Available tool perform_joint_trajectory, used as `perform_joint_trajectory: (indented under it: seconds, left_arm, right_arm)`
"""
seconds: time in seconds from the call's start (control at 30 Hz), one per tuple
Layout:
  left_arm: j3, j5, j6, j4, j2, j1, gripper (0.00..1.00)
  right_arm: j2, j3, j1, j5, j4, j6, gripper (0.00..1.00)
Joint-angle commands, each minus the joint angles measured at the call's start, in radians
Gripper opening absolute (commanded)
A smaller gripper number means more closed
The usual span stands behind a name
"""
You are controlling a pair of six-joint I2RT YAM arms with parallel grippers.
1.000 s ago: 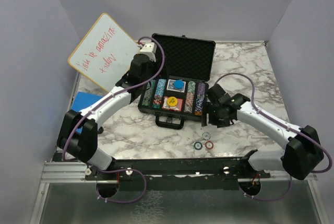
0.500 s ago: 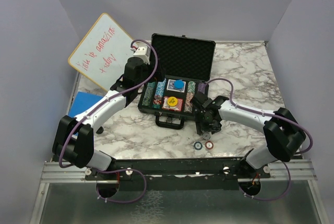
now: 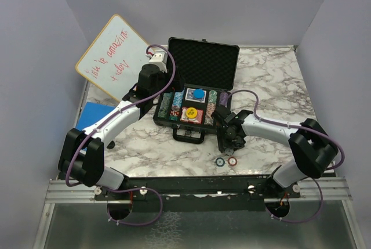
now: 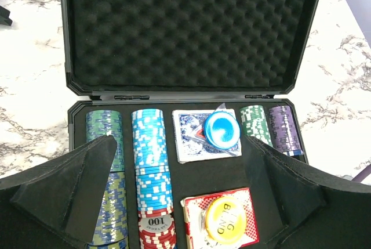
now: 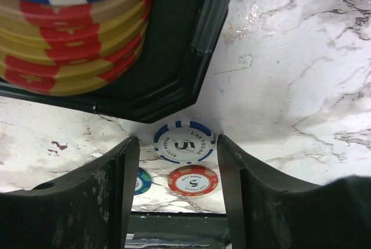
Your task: Pack up texas hold em set
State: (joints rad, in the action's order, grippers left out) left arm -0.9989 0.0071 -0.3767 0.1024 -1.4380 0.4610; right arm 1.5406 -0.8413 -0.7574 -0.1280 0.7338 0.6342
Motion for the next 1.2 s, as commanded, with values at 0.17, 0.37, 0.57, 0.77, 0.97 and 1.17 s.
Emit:
perform_joint_trajectory:
  seconds: [0.17,0.37,0.57,0.77,0.97,1.17]
  left_arm:
    - [0.001,0.033,-0.014,0.009,0.004,0.001,0.99]
    - [-0.001,0.051,-0.023,0.005,-0.001,0.001,0.99]
    - [0.006,0.064,-0.021,0.011,0.003,0.001,0.99]
    - [0.018,0.077,-0.020,0.021,0.004,0.001,0.99]
    - [0.037,0.093,-0.028,0.042,0.005,0.001,0.99]
    - [0.067,0.122,-0.041,0.083,0.011,0.002,0.99]
  right_arm:
    - [0.015,0.120,0.002,-0.031,-0.128,0.032,0.51]
    - [0.029,0.111,0.010,-0.092,-0.103,0.047,0.46]
    - [-0.026,0.064,0.014,-0.131,-0.023,0.056,0.43]
    - [-0.098,0.022,0.042,-0.119,0.019,0.043,0.43]
    - [-0.151,-0.018,0.077,-0.091,0.039,0.013,0.44]
    - [-0.213,-0.071,0.113,-0.045,0.059,-0.002,0.44]
